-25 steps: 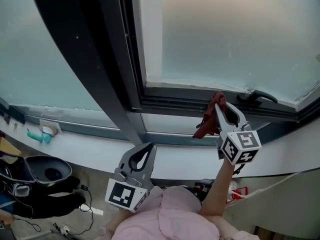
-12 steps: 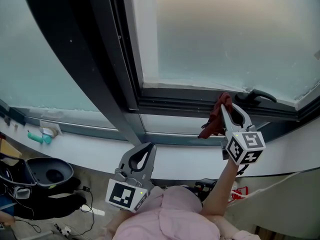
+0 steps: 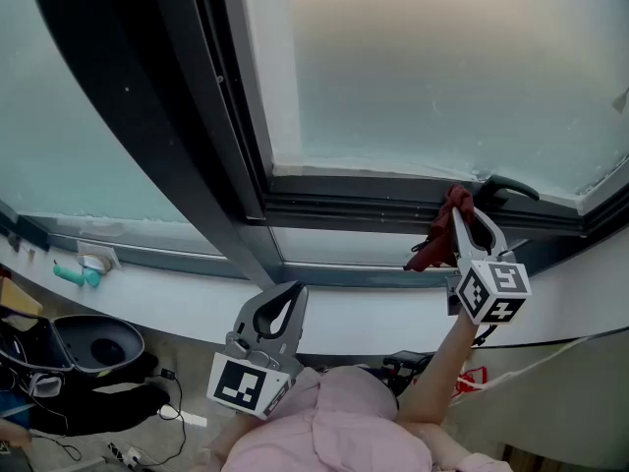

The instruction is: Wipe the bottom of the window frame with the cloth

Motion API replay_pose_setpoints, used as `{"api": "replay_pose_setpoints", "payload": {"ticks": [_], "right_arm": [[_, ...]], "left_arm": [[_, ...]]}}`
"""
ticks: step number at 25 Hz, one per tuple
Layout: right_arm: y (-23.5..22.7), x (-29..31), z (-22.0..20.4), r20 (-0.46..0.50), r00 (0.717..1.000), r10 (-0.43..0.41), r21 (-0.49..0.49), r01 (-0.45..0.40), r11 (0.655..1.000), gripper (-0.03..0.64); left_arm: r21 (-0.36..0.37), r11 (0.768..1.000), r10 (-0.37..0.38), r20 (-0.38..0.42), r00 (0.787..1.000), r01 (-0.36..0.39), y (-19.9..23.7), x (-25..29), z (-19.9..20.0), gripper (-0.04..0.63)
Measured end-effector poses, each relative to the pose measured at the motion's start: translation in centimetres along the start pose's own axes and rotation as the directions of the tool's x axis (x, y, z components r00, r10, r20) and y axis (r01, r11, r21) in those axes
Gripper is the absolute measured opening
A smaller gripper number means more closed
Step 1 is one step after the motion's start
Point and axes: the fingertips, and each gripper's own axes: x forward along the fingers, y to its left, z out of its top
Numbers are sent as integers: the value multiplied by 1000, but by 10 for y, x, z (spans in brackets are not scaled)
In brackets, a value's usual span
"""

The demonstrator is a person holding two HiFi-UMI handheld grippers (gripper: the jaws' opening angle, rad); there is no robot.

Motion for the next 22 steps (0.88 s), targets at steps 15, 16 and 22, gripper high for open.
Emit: {"api": "replay_pose_setpoints", "payload": {"ticks": [15,16,22], "right_arm": [[-64,-22,-6,11,978,-210,-42,211,977,77],[-64,-22,-5,14,976,-217,-55,217,975,77],[-62,-25,-3,39,964,-264,-132,267,955,77]], "left_arm": [[0,1000,14,-17,1000,-14,-6,1,-2,-2],[0,1000,9,-20,1000,-9,-7,1,-2,-2],[-10,1000,21,6,1000,-21,-5,-7,1,-2]]}}
